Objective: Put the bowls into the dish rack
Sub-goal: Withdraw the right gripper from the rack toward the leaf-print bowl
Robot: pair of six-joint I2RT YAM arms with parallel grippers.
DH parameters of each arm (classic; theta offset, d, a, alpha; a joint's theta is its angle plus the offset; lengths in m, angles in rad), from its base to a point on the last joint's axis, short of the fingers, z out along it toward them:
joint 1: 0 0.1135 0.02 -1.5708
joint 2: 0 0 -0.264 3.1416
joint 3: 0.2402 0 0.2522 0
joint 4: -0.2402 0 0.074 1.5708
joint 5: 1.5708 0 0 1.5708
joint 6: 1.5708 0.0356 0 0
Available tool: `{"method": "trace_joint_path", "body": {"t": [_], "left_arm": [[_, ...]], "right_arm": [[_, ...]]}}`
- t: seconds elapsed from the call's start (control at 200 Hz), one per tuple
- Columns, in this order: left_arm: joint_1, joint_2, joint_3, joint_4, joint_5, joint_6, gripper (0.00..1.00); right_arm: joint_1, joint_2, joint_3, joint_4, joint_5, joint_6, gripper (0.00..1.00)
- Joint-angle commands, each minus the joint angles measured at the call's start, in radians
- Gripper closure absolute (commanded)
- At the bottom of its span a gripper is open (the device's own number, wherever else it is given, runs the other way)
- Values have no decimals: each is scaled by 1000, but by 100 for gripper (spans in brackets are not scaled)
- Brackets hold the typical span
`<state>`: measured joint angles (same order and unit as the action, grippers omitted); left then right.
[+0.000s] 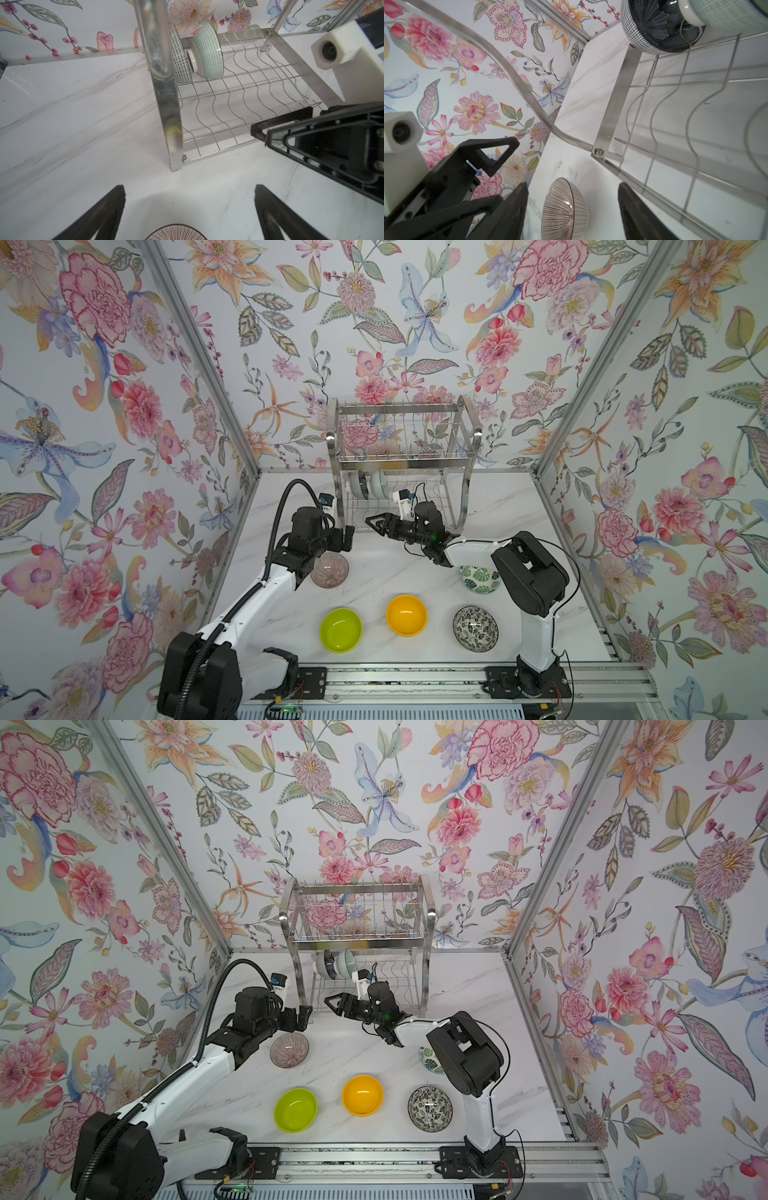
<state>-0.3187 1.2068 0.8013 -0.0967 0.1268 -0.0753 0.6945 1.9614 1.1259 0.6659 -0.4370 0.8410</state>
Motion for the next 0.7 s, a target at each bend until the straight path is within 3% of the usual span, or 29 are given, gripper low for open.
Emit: {"method": "trace_joint_path", "body": {"t": [0.0,0.15,0.32,0.696], "left_arm": [[-11,10,15,-15,20,2,1],[-15,7,16,-15,28,0,1],[-22,1,14,-6,52,3,1],[-40,-27,-11,27,164,33,1]], "right_arm": [[11,-71,-28,-164,80,-174,30],[31,-156,-70,-317,208,-305,31],[65,-275,-139,-432,442,-417,31],[91,-432,-255,-492,808,-456,30]]}}
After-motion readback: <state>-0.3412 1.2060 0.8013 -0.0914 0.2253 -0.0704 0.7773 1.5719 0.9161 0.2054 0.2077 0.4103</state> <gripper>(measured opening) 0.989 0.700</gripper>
